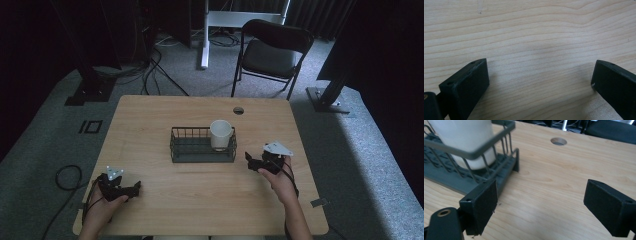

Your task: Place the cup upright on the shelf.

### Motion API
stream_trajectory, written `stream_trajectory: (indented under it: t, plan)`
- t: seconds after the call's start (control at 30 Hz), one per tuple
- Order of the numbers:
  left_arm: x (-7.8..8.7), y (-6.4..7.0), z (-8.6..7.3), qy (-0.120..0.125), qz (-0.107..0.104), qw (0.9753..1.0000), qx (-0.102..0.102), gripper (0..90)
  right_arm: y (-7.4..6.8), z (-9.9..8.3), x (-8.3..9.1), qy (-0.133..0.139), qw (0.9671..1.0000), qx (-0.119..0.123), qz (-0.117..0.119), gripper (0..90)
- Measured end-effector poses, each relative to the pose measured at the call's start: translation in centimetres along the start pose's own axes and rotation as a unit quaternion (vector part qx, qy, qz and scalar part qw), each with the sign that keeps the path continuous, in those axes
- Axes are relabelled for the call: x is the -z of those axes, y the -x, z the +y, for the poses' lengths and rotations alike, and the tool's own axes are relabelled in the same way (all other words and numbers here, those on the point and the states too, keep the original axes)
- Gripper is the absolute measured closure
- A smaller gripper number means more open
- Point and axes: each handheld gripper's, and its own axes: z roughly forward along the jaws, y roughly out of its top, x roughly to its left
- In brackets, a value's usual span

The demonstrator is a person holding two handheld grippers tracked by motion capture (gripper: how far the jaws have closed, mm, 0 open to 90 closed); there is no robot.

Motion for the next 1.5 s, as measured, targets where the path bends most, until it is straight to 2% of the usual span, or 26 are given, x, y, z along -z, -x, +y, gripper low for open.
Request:
stream_trajectory:
  t: [0.37, 0.8, 1.1, 1.5]
  plan:
    - [0.0, 0.0, 0.0, 0.0, 0.0, 1.0, -0.001, 1.8, 1.6, -2.5, 0.4, -0.017, 0.9994, -0.015, -0.024, 11.7]
    - [0.0, 0.0, 0.0, -0.001, 0.0, 1.0, -0.001, 1.8, 3.2, -4.4, 1.1, -0.036, 0.9977, -0.026, -0.05, 11.7]
    - [0.0, 0.0, 0.0, 0.0, 0.0, 1.0, -0.001, 1.8, 4.3, -5.4, 1.7, -0.054, 0.995, -0.033, -0.077, 11.7]
    - [0.0, 0.0, 0.0, 0.0, 0.0, 1.0, -0.001, 1.8, 5.6, -6.7, 2.7, -0.068, 0.9913, -0.055, -0.099, 11.7]
